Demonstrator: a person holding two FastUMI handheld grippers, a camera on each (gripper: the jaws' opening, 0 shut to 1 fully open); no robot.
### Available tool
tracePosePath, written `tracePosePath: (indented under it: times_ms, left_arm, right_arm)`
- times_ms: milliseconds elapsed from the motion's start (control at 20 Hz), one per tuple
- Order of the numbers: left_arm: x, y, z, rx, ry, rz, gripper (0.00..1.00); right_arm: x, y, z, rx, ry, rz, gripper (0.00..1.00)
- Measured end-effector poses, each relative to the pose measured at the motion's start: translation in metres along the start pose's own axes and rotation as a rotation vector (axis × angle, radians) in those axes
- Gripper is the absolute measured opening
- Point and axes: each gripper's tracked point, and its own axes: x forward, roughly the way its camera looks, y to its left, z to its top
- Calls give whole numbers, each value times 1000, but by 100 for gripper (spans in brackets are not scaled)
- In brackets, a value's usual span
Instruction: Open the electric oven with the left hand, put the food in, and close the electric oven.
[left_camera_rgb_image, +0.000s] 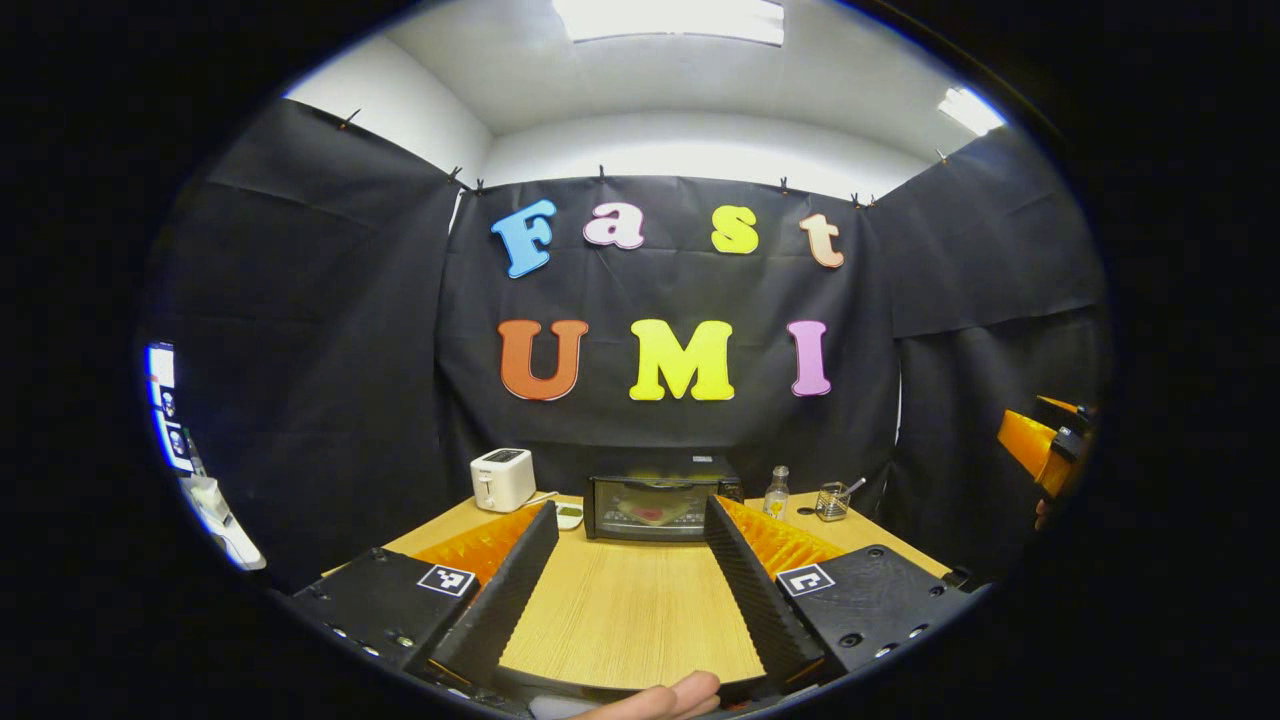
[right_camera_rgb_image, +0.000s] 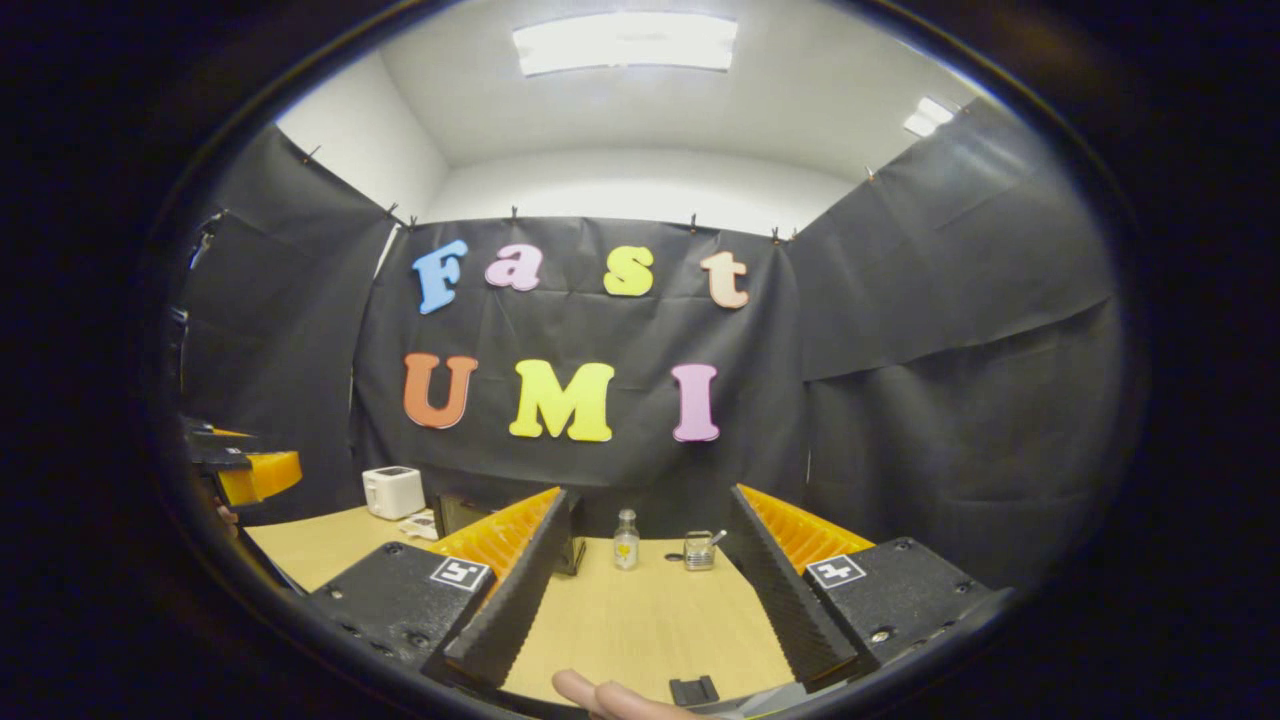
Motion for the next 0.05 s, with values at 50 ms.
tracePosePath:
  times_ms: [50]
  left_arm:
    - [1,-2,-3,-5,10,-11,94]
  right_arm:
    - [-1,2,0,-1,1,1,95]
